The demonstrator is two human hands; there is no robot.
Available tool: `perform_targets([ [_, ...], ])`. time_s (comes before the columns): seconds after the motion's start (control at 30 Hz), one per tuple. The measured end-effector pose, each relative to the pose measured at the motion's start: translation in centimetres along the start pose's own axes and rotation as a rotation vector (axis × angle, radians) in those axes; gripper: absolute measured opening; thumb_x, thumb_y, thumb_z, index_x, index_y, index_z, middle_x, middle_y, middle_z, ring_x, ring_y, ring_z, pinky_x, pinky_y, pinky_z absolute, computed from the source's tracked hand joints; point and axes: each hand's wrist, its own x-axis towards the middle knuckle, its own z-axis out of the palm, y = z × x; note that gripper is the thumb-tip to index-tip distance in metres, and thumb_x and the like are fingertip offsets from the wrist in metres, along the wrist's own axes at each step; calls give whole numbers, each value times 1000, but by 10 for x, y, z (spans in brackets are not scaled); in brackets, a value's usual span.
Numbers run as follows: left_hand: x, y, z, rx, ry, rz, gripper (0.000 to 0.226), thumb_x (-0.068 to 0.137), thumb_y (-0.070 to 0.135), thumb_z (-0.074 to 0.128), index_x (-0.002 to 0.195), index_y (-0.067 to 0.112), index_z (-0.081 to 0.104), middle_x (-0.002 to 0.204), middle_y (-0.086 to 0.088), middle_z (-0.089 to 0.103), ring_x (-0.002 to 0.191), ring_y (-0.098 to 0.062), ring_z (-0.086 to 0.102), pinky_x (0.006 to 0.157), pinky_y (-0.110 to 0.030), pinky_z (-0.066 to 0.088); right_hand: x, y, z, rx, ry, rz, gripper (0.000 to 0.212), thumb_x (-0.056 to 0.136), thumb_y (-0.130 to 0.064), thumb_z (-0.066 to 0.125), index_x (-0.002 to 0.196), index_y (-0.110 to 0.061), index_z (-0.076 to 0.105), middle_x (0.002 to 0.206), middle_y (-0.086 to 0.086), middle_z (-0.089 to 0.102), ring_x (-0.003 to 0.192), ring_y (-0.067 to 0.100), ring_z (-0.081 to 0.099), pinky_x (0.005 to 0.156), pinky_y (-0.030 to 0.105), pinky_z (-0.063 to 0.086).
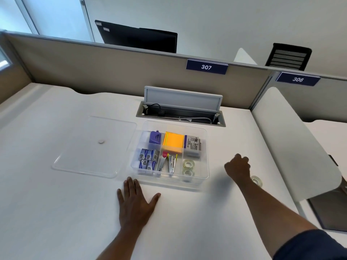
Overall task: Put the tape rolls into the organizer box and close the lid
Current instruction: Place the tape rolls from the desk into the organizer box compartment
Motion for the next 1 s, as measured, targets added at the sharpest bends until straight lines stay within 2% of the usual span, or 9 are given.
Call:
perform_targets([
  [0.17, 0, 0, 1, 6, 1, -10, 105, 77, 81, 27, 143, 0, 30, 153, -20, 26, 143, -31, 20, 116, -53, 15, 9, 27, 8, -11, -163, 36, 39, 83, -11, 48, 121, -2, 43, 126, 23, 43, 117, 43, 44, 104, 43, 36],
  [0.3, 1, 0, 1, 15, -4, -20, 104, 77, 81, 28, 143, 0, 30, 154, -19, 25, 143, -30, 19, 116, -52, 15, 2, 30, 17, -97, -181, -39, 56, 87, -40, 35, 127, -1, 43, 126, 24, 44, 114, 43, 48, 97, 44, 45],
  [0.43, 0, 1, 2, 17, -3, -15, 104, 77, 81, 28, 144, 0, 29, 154, -19, 24, 144, -30, 19, 116, -52, 15, -6, 25, 20, -83, 4, -128, 33, 85, -23, 61, 110, -3, 53, 106, 23, 53, 93, 45, 61, 81, 44, 51],
  [0.57, 0, 1, 1, 9, -3, -16, 104, 77, 81, 27, 144, 1, 29, 154, -19, 23, 144, -29, 18, 116, -52, 14, -15, 11, 24, 4, 41, -150, 19, 81, -4, 53, 98, 4, 55, 93, 28, 55, 82, 47, 61, 70, 44, 50],
  [0.67, 0, 1, 0, 7, -7, -15, 105, 77, 81, 26, 144, 1, 27, 155, -19, 22, 144, -30, 17, 116, -52, 13, -15, -2, 16, 151, 62, -174, 29, 83, -19, 42, 98, 2, 54, 95, 22, 54, 84, 40, 58, 68, 38, 43],
  [0.77, 0, 0, 0, 9, -6, -12, 105, 77, 81, 23, 145, 1, 27, 155, -19, 22, 144, -30, 17, 116, -52, 13, -9, -25, -2, 215, 77, -297, 20, 78, -5, 58, 95, 7, 61, 94, 25, 62, 91, 39, 59, 78, 38, 48],
  [0.83, -1, 0, -2, 7, -7, -9, 105, 77, 81, 22, 145, 1, 26, 155, -19, 22, 144, -30, 16, 116, -52, 12, -7, -43, -13, 232, 92, -339, 21, 74, -8, 64, 90, 7, 65, 91, 27, 67, 92, 41, 61, 80, 38, 47],
  [0.93, -1, 1, -3, 2, -5, -6, 106, 77, 82, 21, 146, 1, 25, 155, -18, 20, 145, -30, 15, 117, -51, 11, -10, -65, -21, 215, 3, -448, 22, 73, -19, 63, 85, 0, 66, 87, 21, 69, 85, 37, 62, 66, 28, 40],
  [1.0, -1, 0, -4, -1, -3, -3, 106, 77, 82, 19, 146, 1, 24, 155, -18, 20, 145, -30, 15, 116, -51, 11, -18, -76, -20, 199, -92, -528, 25, 73, -15, 64, 92, -1, 67, 94, 21, 70, 88, 36, 63, 69, 27, 43],
])
